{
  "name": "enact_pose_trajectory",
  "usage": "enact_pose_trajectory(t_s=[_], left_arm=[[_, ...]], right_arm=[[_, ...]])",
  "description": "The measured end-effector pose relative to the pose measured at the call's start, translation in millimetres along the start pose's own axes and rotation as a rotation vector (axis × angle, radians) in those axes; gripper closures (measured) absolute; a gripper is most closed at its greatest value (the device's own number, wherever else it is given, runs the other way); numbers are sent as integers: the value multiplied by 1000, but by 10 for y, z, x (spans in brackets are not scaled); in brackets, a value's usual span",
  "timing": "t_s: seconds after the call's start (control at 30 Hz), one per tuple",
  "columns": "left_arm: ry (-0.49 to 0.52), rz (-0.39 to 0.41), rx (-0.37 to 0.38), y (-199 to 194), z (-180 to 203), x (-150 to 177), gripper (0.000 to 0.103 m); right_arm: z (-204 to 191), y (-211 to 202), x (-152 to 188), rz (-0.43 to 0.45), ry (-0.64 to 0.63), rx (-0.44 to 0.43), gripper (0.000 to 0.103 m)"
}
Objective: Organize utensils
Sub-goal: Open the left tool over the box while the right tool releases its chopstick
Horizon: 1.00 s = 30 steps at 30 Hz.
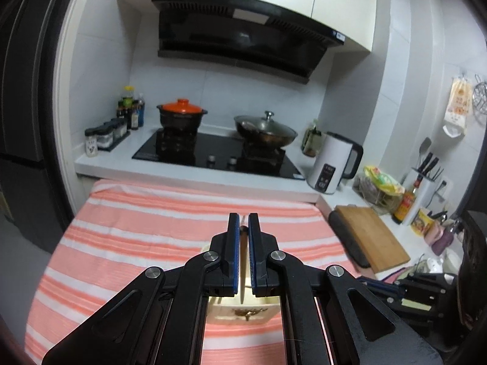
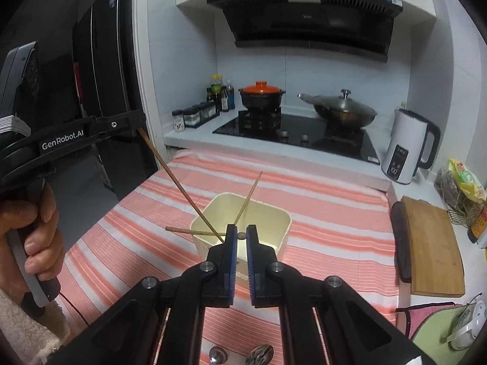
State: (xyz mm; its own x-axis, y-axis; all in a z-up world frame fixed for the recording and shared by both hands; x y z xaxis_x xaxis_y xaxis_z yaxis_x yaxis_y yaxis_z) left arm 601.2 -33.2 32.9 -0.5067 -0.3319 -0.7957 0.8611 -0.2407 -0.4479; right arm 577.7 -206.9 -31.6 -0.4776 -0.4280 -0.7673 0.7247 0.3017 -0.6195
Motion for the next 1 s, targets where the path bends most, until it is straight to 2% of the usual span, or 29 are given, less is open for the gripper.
enact_pose_trajectory(t_s=[0.1, 0.37, 0.47, 0.6, 0.63, 0.7, 0.77, 0.8, 0.87, 0.9, 0.93, 1.0], left_arm=[[23, -41, -19, 193, 3, 114, 100], [25, -99, -67, 590, -68, 295, 100], [35, -115, -65, 701, -58, 312, 100], [31, -130, -60, 817, -46, 307, 98], [23, -134, -55, 829, -50, 300, 93], [9, -135, -46, 809, -66, 288, 75], [3, -130, -37, 726, -93, 282, 47], [6, -127, -33, 667, -102, 281, 42], [21, -129, -37, 536, -132, 298, 24], [34, -132, -41, 443, -155, 327, 21], [47, -133, -49, 364, -174, 357, 16], [73, -132, -74, 149, -254, 470, 9]], right_arm=[[39, 235, 19, -68, 8, -14, 97], [29, 703, 42, -131, 16, -9, 97], [54, 832, -7, -141, 19, 12, 95], [117, 955, -57, -130, 59, -9, 94], [131, 961, -75, -118, 72, -11, 94], [159, 933, -103, -90, 92, -7, 83], [170, 852, -120, -53, 100, 1, 63], [170, 793, -121, -36, 99, 10, 59], [159, 648, -106, -3, 90, 32, 53], [151, 563, -83, 13, 82, 50, 45], [130, 458, -42, 27, 70, 76, 42], [43, 248, 57, 59, 37, 111, 41]])
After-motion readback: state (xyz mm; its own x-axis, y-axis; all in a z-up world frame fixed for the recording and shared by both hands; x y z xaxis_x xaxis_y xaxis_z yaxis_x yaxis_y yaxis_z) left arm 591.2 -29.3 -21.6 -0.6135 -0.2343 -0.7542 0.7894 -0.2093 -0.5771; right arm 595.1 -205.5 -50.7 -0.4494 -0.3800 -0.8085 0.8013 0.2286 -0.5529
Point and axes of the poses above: each gripper's, at about its wrist camera, not at the fingertips, and y roughly the way its jaws point, z to its right, x to its underside, the point moved 6 cm from there along y, roughly the way its jaws point, and after that the axes turned 13 degrees about -y, right-handed, at the moved point
